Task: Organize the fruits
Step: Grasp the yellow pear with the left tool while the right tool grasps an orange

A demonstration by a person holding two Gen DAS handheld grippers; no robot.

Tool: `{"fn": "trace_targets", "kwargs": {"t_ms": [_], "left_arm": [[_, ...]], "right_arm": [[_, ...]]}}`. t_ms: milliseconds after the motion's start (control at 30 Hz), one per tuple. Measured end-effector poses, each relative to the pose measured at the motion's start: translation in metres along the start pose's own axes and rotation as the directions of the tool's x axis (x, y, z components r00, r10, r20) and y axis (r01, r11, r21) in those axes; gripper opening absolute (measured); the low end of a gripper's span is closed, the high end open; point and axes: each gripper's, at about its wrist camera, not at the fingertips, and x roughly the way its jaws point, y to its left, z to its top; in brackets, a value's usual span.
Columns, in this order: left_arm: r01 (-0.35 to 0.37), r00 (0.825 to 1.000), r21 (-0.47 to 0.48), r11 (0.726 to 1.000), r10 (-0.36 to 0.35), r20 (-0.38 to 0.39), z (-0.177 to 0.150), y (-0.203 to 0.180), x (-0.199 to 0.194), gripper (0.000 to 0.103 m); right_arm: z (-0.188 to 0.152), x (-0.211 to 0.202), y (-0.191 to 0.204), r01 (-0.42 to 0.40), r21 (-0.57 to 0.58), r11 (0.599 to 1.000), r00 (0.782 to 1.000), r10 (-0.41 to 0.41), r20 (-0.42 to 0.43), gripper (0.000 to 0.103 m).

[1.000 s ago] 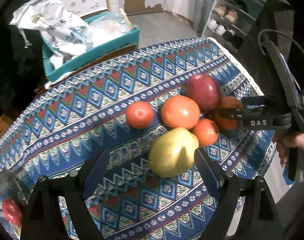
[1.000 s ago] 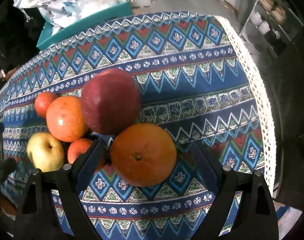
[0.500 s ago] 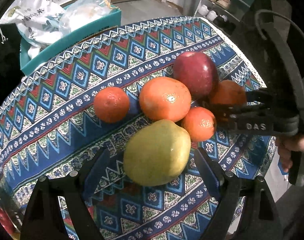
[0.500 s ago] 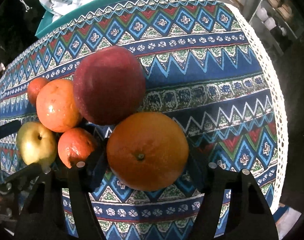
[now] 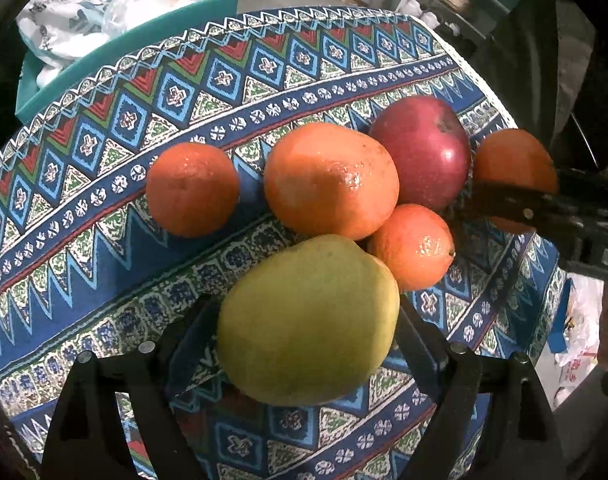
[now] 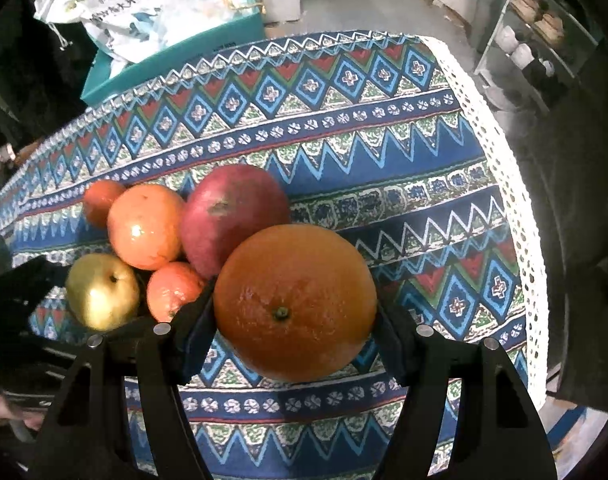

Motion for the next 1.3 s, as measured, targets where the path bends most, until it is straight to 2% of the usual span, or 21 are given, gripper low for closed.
{"fn": "trace_targets", "kwargs": {"t_ms": [67, 133, 167, 400, 533, 967, 1067, 1300], "left_arm": [[0.006, 1.0, -0.007, 1.0, -0.006, 0.003, 0.001, -0.002, 0.002, 0.086], [0.001, 1.0, -0.004, 1.0, -0.001, 0.01, 0.003, -0.003, 0.001, 0.075], [-0.013, 1.0, 0.005, 1.0, 0.013, 0.008, 0.004, -0.002, 0.0, 0.075], [-0.066, 0.998, 0.009, 0.998, 0.066, 0.023, -0.005, -0.001, -0.006, 0.073], [-0.068, 0.997, -0.007, 0.998, 0.068, 0.042, -0.016, 0.009, -0.02, 0.073], [-0.11, 0.985, -0.023, 0.994, 0.112, 0.129, -0.025, 0.016, -0.085, 0.073], [-0.101, 0.984, -0.033, 0.994, 0.105, 0.144, -0.025, 0.014, -0.098, 0.073], [-0.146, 0.971, -0.02, 0.989, 0.147, 0.191, -0.026, 0.004, -0.125, 0.073]], "right_arm": [[0.001, -0.001, 0.003, 0.0, -0.009, 1.0, 1.0, 0.0, 0.006, 0.069], [0.0, -0.004, 0.004, 0.003, -0.018, 1.0, 1.0, -0.003, 0.012, 0.069], [0.002, -0.004, 0.006, 0.003, -0.021, 1.0, 1.0, -0.003, 0.013, 0.069], [-0.001, -0.01, 0.012, -0.006, -0.039, 0.999, 0.999, 0.007, 0.034, 0.069], [0.0, -0.019, 0.018, -0.012, -0.053, 0.999, 0.998, 0.015, 0.061, 0.069], [0.0, -0.058, 0.04, -0.022, -0.1, 0.995, 0.988, 0.036, 0.149, 0.069], [-0.001, -0.068, 0.045, -0.022, -0.12, 0.993, 0.985, 0.042, 0.169, 0.069], [-0.001, -0.088, 0.053, -0.04, -0.14, 0.989, 0.975, 0.069, 0.213, 0.069]]}}
